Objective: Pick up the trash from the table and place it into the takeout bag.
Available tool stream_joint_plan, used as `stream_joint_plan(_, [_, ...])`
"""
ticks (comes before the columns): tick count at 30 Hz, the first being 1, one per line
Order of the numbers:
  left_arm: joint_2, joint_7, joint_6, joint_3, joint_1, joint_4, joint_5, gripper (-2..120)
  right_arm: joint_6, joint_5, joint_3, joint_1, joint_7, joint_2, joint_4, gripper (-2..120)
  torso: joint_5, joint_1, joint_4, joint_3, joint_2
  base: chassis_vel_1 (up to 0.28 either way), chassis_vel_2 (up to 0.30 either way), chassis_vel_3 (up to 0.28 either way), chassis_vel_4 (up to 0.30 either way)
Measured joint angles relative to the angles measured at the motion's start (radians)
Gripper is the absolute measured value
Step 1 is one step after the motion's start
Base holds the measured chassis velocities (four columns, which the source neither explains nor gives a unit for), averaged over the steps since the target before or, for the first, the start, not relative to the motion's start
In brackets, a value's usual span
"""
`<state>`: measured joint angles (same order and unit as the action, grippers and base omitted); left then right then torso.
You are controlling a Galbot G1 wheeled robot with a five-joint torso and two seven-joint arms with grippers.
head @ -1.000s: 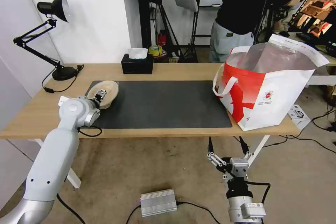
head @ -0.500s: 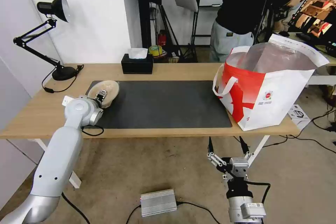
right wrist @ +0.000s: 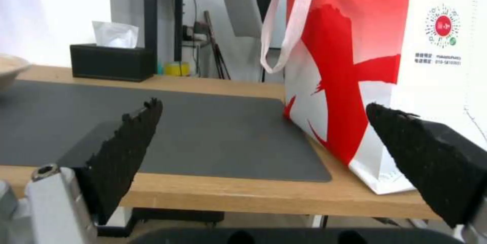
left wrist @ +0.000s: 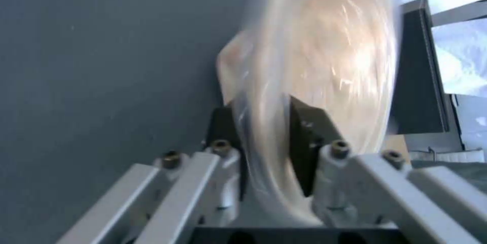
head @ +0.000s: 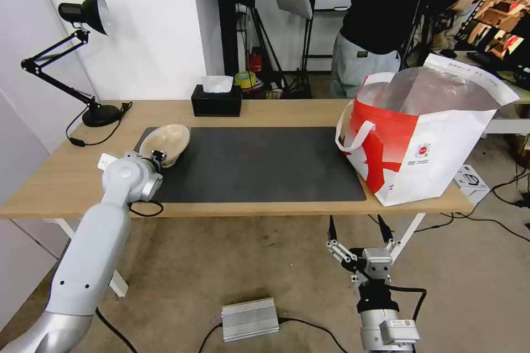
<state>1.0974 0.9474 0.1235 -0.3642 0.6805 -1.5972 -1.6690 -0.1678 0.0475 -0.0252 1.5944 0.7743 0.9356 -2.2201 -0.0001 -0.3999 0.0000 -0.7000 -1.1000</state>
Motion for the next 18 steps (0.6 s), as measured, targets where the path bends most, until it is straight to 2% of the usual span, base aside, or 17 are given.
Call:
stream_joint_plan(4, [-0.003, -0.009, -0.001, 0.001, 0.007, -0.020, 0.015, 1, 0.000, 0.000, 0.000, 0.000, 0.000, 0.000, 0.000, 100, 0.0001, 0.000, 0.0000, 0.000, 0.000, 0.000, 0.000, 0.000, 0.000])
stream_joint_plan(14, [-0.023, -0.046, -0.006, 0.000, 0.034, -0.083, 0.024, 0, 0.000, 0.000, 0.000, 0.000, 0.000, 0.000, 0.000, 100, 0.0000, 0.000, 0.0000, 0.000, 0.000, 0.000, 0.000, 0.000, 0.000])
stream_joint_plan(18, [-0.051, -0.073, -0.015, 0.023, 0.030, -0.124, 0.017, 0, 0.000, 0.000, 0.000, 0.000, 0.000, 0.000, 0.000, 100, -0.0001, 0.000, 0.0001, 0.000, 0.000, 0.000, 0.000, 0.000, 0.000])
